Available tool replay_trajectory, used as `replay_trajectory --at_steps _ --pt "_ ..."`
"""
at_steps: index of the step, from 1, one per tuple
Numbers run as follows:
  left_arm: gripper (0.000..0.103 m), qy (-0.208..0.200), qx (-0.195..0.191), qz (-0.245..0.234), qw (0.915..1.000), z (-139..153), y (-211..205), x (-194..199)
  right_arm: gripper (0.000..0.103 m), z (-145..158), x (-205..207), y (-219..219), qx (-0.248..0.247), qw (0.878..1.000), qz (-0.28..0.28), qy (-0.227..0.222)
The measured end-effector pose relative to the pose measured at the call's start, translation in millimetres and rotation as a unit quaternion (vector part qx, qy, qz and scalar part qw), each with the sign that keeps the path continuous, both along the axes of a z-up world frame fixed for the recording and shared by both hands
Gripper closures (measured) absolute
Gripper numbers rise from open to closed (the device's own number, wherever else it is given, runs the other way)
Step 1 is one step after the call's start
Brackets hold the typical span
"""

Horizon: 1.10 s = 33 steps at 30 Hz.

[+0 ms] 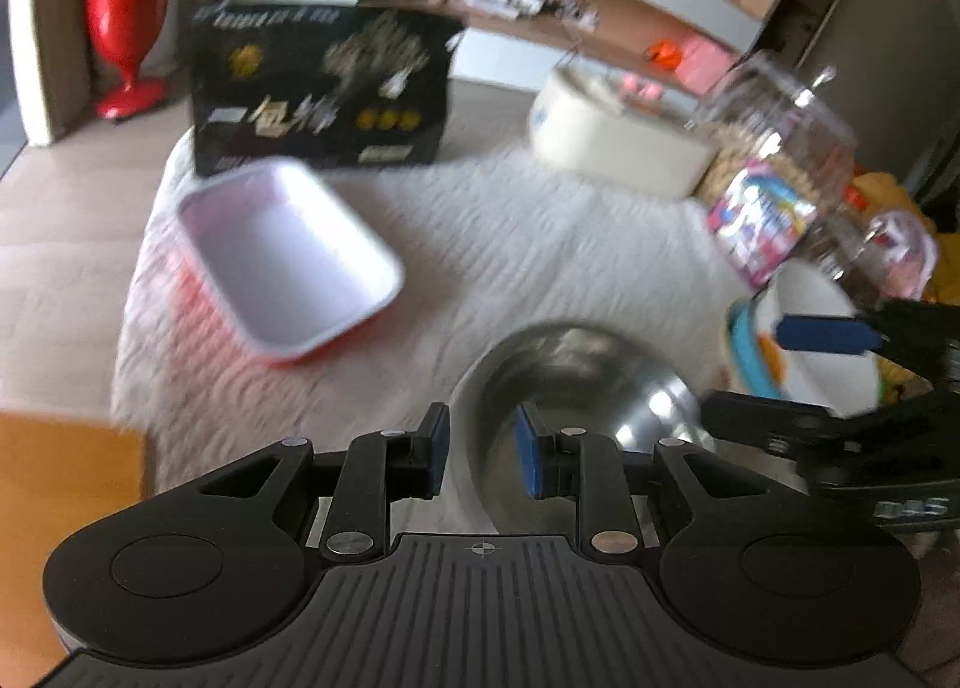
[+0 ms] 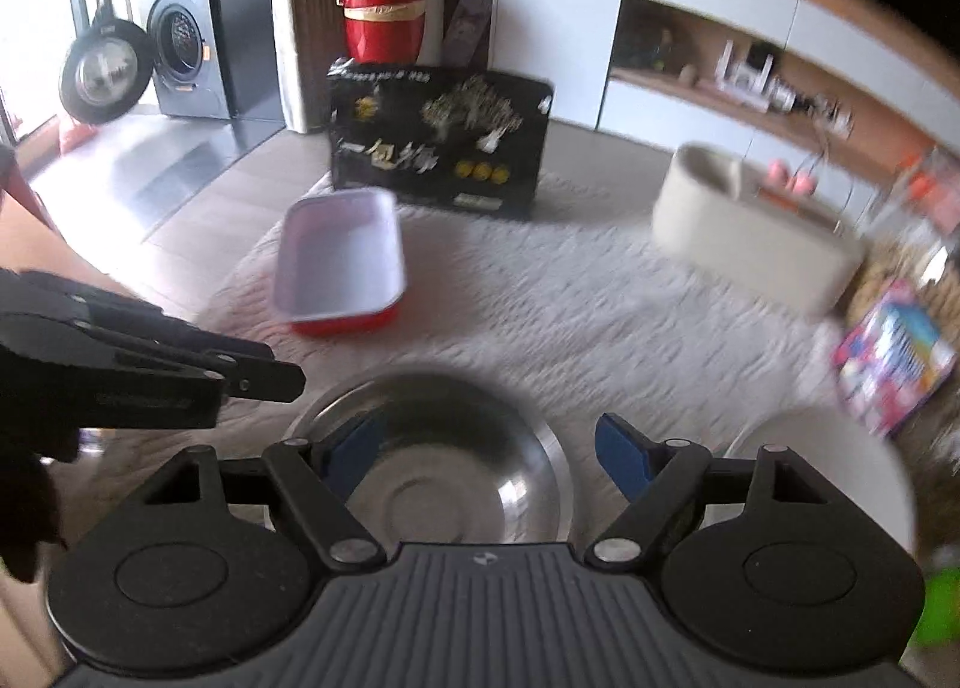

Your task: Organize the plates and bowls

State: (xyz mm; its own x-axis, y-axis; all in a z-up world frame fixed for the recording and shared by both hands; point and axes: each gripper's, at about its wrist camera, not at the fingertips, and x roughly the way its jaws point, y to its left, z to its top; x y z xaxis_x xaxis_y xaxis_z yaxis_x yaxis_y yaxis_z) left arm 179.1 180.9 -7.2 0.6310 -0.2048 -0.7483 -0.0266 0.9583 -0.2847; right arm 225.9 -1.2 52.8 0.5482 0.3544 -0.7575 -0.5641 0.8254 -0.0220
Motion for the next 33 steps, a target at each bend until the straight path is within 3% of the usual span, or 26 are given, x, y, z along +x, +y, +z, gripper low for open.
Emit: replay_trajectory --at_steps 5,15,22,33 --pt "0.077 0.012 -0.024 0.01 0.9996 -11 14 -7 0.021 -17 -18 -12 0.028 0.998 -0.021 0.05" --pt "0.077 0.012 -0.025 -0.005 0.9996 -19 0 -14 0.02 -49 -31 -52 0.103 0.985 -0.109 0.091" --pt "0.077 0.018 -0.038 0.008 0.9991 -28 0 -10 0.02 -63 -29 -57 0.112 0.982 -0.127 0.081" --pt "0.073 0.047 -0.012 0.02 0.9986 -49 -11 4 0.02 -99 -16 -55 0.099 0.983 -0.133 0.083"
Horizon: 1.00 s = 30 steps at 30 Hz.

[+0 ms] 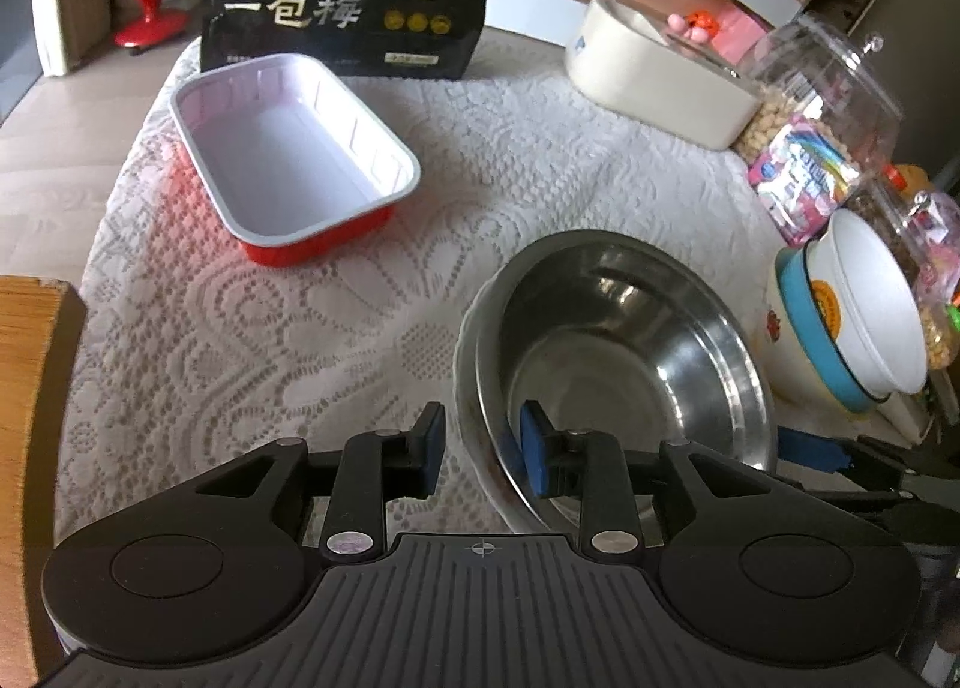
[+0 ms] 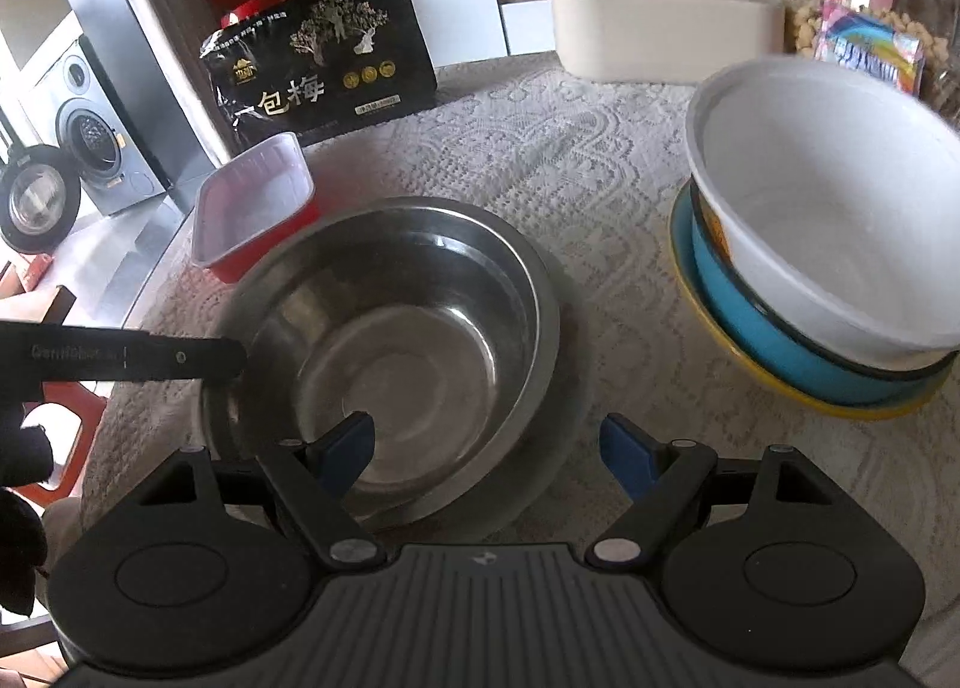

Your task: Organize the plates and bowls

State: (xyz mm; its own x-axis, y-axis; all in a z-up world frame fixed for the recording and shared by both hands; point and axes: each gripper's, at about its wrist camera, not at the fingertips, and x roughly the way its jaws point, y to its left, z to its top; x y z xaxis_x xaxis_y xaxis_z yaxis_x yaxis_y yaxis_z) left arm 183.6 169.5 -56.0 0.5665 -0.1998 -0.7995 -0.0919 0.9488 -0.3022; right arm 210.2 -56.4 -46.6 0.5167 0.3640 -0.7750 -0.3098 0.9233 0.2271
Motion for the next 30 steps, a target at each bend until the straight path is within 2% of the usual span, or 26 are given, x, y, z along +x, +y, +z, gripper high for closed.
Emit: replay_trajectory --at_steps 5,9,15,19,30 --pt "0.073 0.023 0.008 -0.013 0.9996 -10 -9 10 0.019 -12 12 1 0.03 0.999 0.013 0.031" --pt "0.072 0.036 0.007 -0.014 0.9992 -17 -11 15 0.017 -17 12 6 0.028 0.999 0.02 0.022" --pt "0.073 0.036 0.004 0.003 0.9993 -17 -4 23 0.015 -16 13 9 0.042 0.999 0.011 0.031" --pt "0.073 0.033 0.009 0.013 0.9993 -16 2 28 0.015 -16 9 18 0.044 0.998 0.027 0.036" --pt "0.074 0.027 0.008 0.011 0.9996 -15 2 24 0.015 -18 9 11 0.053 0.998 0.039 0.025"
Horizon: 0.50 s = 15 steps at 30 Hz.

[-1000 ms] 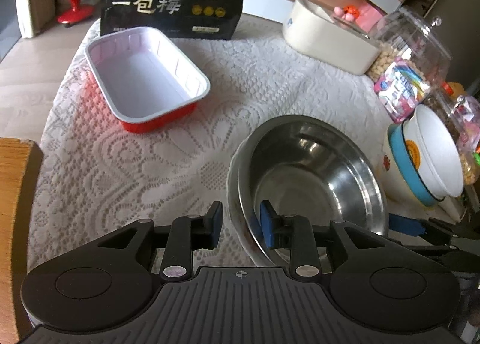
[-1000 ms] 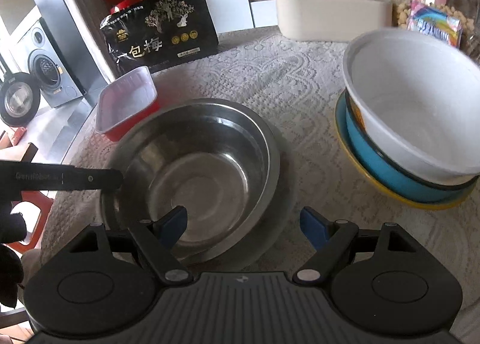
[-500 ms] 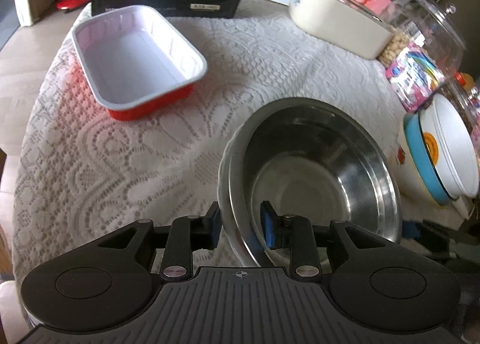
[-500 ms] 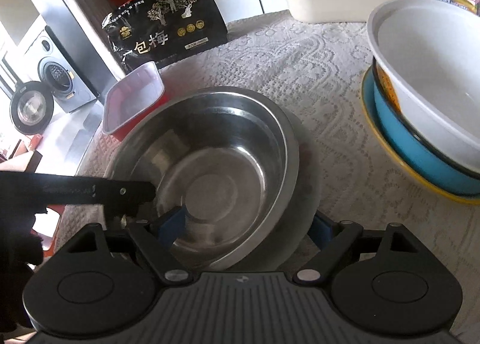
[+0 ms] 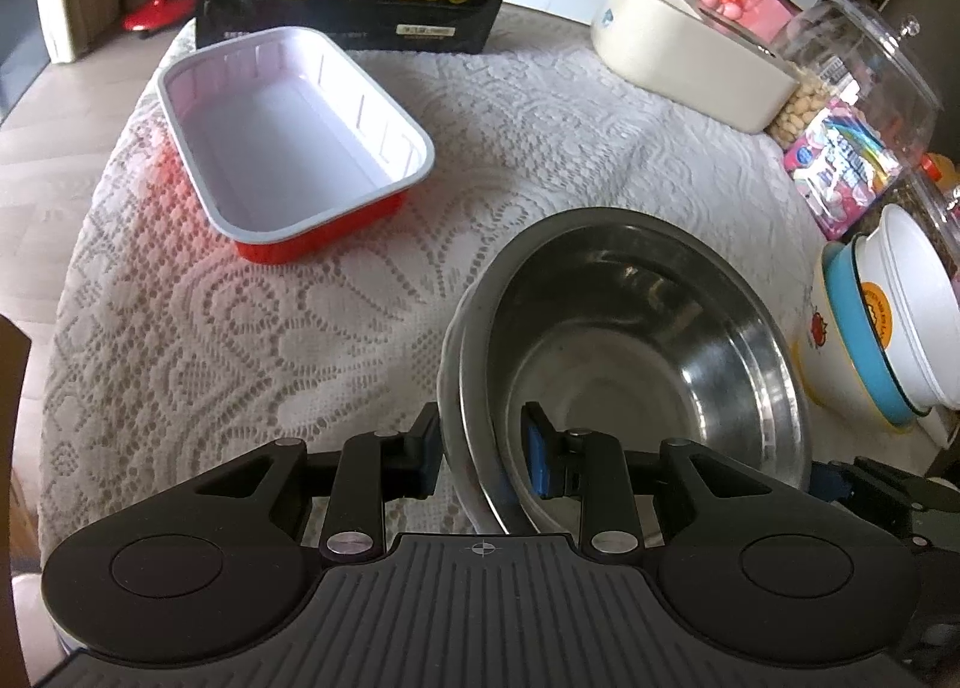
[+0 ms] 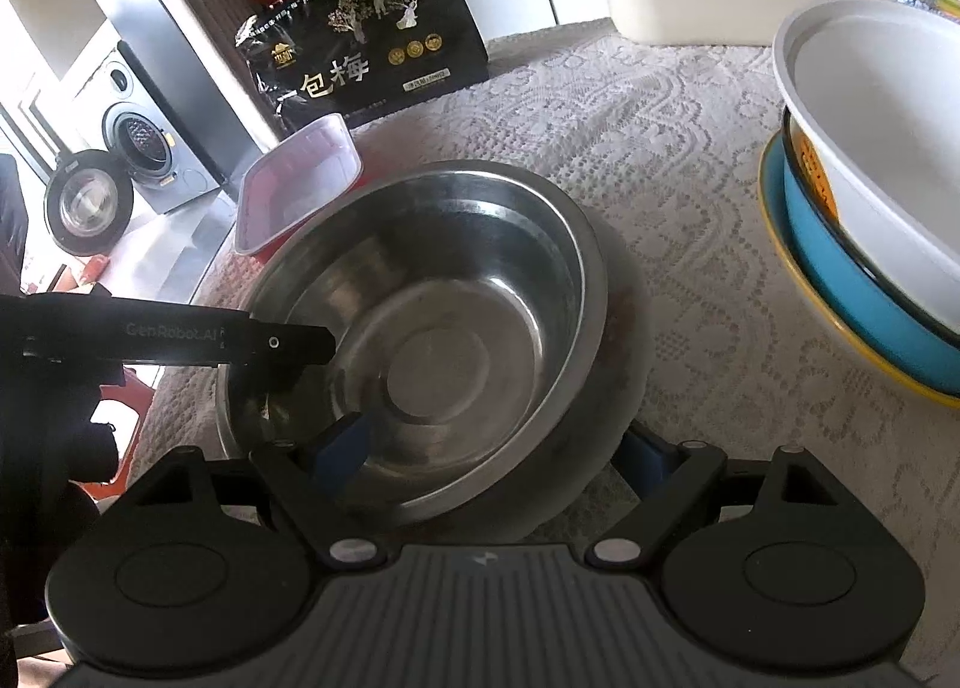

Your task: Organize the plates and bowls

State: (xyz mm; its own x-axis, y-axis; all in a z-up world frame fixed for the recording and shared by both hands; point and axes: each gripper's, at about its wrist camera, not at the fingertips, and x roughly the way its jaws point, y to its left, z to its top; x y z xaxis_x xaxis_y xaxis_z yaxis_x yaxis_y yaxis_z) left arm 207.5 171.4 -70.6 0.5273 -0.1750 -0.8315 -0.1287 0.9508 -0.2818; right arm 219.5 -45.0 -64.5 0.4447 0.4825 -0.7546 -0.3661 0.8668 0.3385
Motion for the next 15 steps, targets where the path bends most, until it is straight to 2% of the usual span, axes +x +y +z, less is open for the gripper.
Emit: replay_trajectory --at_steps 9,13,15 --pt "0.076 -0.091 -0.007 0.04 0.9951 48 -3 -23 0.015 22 -15 -37 0.002 0.999 0.0 -0.053" --pt "0.077 -0.144 -0.026 0.025 0.9889 74 -37 -34 0.015 42 -27 -66 0.02 0.996 0.019 -0.084" --pt "0.087 -0.178 -0.015 0.011 0.9839 88 -62 -39 0.015 57 -36 -83 0.025 0.993 0.031 -0.11"
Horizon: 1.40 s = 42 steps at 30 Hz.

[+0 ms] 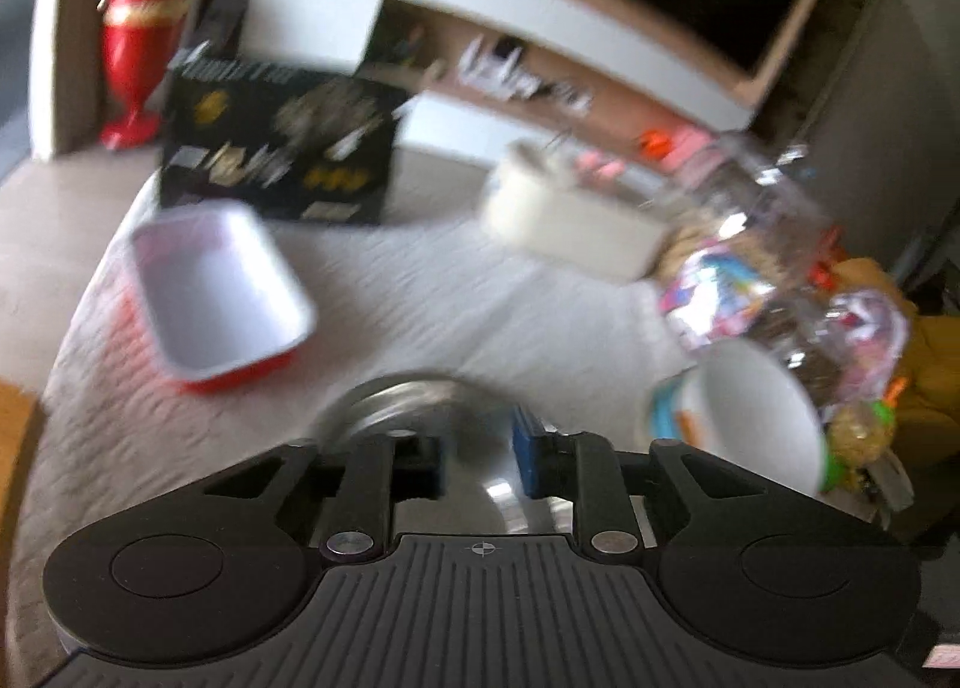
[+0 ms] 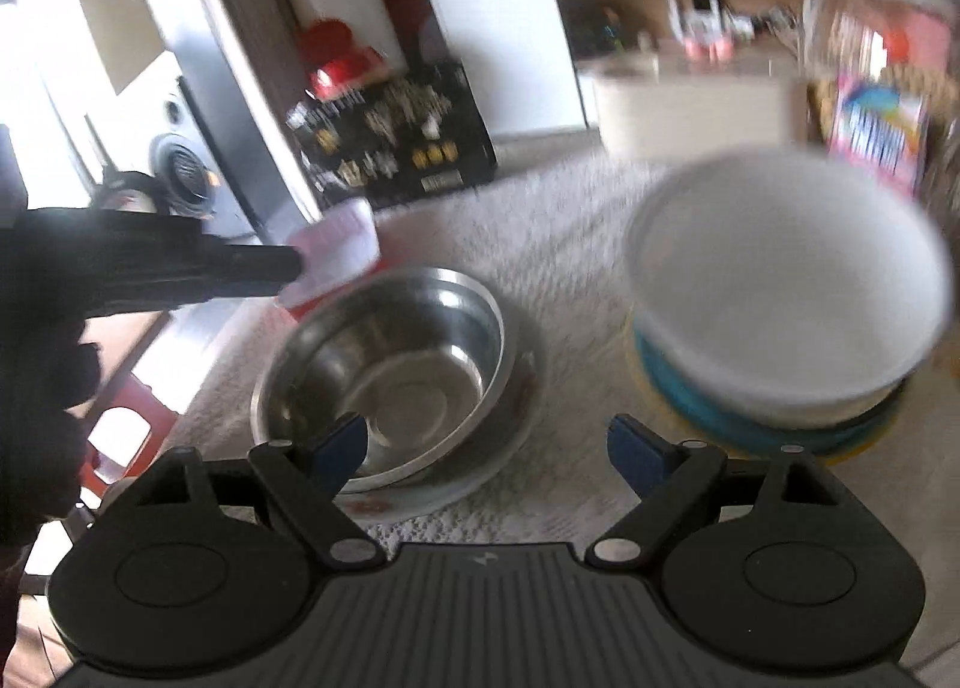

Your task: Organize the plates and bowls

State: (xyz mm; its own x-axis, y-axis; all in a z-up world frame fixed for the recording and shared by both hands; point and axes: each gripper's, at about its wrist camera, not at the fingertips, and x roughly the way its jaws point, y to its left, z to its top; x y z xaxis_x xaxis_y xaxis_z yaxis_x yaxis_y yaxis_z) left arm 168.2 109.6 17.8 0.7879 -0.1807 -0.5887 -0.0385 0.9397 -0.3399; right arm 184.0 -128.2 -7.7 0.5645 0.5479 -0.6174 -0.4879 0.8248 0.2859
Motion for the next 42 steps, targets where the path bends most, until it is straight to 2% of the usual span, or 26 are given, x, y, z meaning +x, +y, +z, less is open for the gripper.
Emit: replay_trajectory --at_steps 3,5,7,9,11,14,17,19,20,23,27,30,33,37,42 --pt "0.087 -0.046 0.041 0.005 0.9981 17 -42 -3 0.015 26 -7 -27 -0.004 0.999 0.011 -0.052" --pt "0.087 -0.061 0.044 0.01 0.9971 22 -65 0 0.011 41 -5 -48 -0.011 0.996 -0.002 -0.089" --pt "0.087 -0.057 0.026 0.01 0.998 18 -84 8 0.006 49 6 -67 -0.012 0.993 -0.028 -0.11" --pt "0.087 -0.033 0.02 -0.01 0.9992 11 -100 20 0.006 49 23 -89 -0.018 0.991 -0.066 -0.116" --pt "0.087 -0.005 0.0 -0.047 0.9989 4 -114 36 0.006 43 48 -108 -0.026 0.991 -0.092 -0.099" --pt "0.087 0.035 -0.032 -0.077 0.9959 -7 -122 58 0.006 29 92 -124 -0.038 0.993 -0.095 -0.061" --pt "0.085 0.073 0.001 -0.066 0.9952 -14 -130 78 0.006 7 129 -127 -0.033 0.997 -0.075 -0.012" --pt "0.079 0.089 0.03 -0.048 0.9944 -16 -132 87 0.006 -9 145 -127 -0.026 0.998 -0.061 0.019" --pt "0.072 0.095 0.035 -0.041 0.994 -17 -132 90 0.006 -15 151 -126 -0.025 0.998 -0.057 0.028" --pt "0.064 0.098 0.044 -0.038 0.9934 -19 -132 96 0.006 -33 161 -130 -0.008 0.997 -0.048 0.065" --pt "0.062 0.136 0.028 -0.046 0.9893 -27 -133 108 0.006 -45 171 -134 0.042 0.991 -0.033 0.126" --pt "0.061 0.161 0.012 -0.052 0.9855 -36 -136 123 0.006 -47 171 -133 0.039 0.99 -0.031 0.135" --pt "0.06 0.165 0.011 -0.057 0.9845 -39 -143 130 0.006 -55 172 -131 0.024 0.988 -0.04 0.148" --pt "0.057 0.165 0.032 -0.067 0.9835 -38 -151 133 0.006 -65 174 -137 0.023 0.985 -0.053 0.16" --pt "0.045 0.182 0.038 -0.09 0.9784 -43 -154 141 0.002 -72 175 -141 0.026 0.984 -0.057 0.168"
